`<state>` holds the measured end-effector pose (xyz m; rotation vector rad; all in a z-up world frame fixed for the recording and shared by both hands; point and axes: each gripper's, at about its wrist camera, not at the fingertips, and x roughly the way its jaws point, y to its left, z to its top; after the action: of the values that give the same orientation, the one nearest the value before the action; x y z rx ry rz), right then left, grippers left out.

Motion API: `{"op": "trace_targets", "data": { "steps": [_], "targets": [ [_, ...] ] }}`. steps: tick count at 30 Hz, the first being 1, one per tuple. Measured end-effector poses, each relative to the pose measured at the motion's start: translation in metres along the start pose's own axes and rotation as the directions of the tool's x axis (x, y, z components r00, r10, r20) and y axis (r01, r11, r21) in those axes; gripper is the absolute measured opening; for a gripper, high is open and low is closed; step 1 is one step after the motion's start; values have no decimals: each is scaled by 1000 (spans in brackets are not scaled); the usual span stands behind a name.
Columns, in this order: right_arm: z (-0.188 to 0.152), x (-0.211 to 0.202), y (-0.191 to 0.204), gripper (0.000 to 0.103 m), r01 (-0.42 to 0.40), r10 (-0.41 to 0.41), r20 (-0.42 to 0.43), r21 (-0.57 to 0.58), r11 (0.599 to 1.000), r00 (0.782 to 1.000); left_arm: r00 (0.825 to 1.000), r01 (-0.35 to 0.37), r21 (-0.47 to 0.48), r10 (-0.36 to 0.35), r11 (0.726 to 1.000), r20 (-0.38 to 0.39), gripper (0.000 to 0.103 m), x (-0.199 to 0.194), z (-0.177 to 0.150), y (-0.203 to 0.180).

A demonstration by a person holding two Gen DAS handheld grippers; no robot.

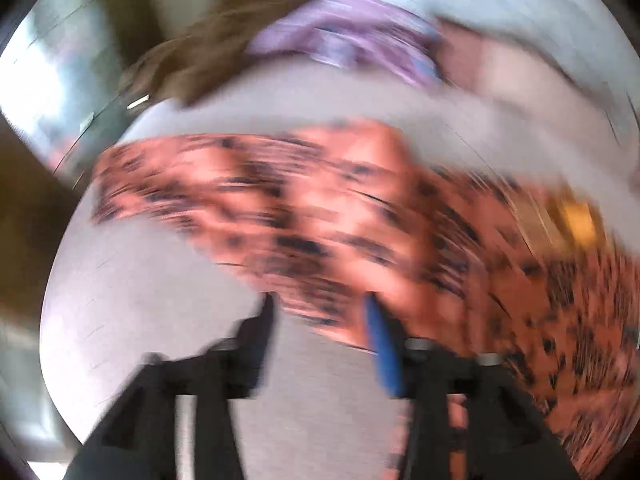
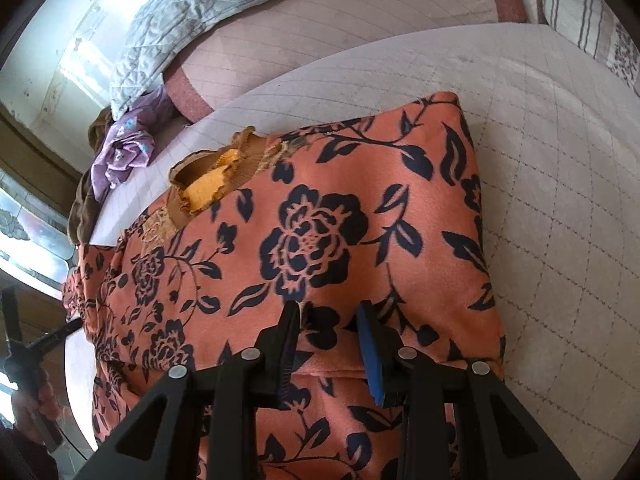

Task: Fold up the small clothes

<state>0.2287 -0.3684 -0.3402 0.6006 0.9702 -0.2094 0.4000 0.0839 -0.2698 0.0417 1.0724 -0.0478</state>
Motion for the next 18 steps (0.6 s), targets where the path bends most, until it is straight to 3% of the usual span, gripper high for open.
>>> {"op": "trace_targets", "data": {
  "steps": [1, 2, 4, 8, 10, 13, 15, 17, 18],
  "targets": [
    [-1, -1, 2, 33, -11, 11, 6, -3, 1000, 1000, 1000, -12, -67, 13, 998, 12, 70, -1, 5, 21],
    [-1, -3, 4, 33, -25, 25, 14, -5, 1000, 1000, 999, -31, -184, 37, 982, 28, 71, 2, 13, 55],
    [-2, -6, 7, 33, -43, 44, 23, -8, 999, 999, 999, -31, -322, 40, 946, 23, 71, 15, 20, 96],
    [0, -6, 3, 39, -111, 110, 30, 35, 993, 993, 1000, 4, -575, -16, 818, -16, 72, 54, 34, 159],
    [1, -5, 1, 66, -126, 124, 44, 55, 990, 991, 1000, -17, -666, 6, 746, -19, 72, 74, 41, 185],
    [3, -4, -1, 66, -128, 123, 66, 68, 989, 990, 999, -50, -743, 30, 667, -40, 72, 99, 45, 211],
    [2, -1, -2, 66, -120, 116, 57, 68, 990, 992, 998, -28, -769, 59, 639, 13, 71, 103, 50, 221],
    [3, 2, -3, 66, -114, 111, 55, 65, 991, 992, 995, 19, -765, 63, 644, 77, 66, 107, 57, 225],
    [3, 2, -3, 66, -109, 105, 61, 62, 992, 993, 996, 30, -758, 48, 652, 80, 41, 111, 62, 229]
  ]
}}
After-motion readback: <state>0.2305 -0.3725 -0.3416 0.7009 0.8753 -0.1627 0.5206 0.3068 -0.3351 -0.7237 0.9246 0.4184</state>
